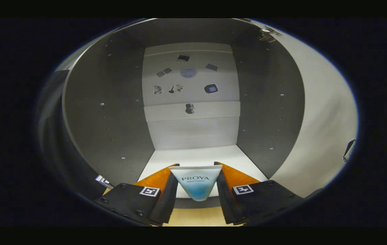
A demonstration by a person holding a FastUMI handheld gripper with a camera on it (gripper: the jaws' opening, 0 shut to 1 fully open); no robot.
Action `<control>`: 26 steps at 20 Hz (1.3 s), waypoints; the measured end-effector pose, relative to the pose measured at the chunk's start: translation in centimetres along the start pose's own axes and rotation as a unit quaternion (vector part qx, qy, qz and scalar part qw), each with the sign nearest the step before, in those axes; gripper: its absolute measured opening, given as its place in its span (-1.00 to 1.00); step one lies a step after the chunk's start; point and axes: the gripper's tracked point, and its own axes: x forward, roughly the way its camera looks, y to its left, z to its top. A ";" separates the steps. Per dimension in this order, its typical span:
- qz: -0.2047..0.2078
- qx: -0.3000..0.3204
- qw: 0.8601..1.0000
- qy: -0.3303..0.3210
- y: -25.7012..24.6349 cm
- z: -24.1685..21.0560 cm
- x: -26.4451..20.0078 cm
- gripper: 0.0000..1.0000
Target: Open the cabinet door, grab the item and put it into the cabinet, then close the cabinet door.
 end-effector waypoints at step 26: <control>0.000 -0.019 1.000 0.011 -0.2 -0.9 5.8 0.87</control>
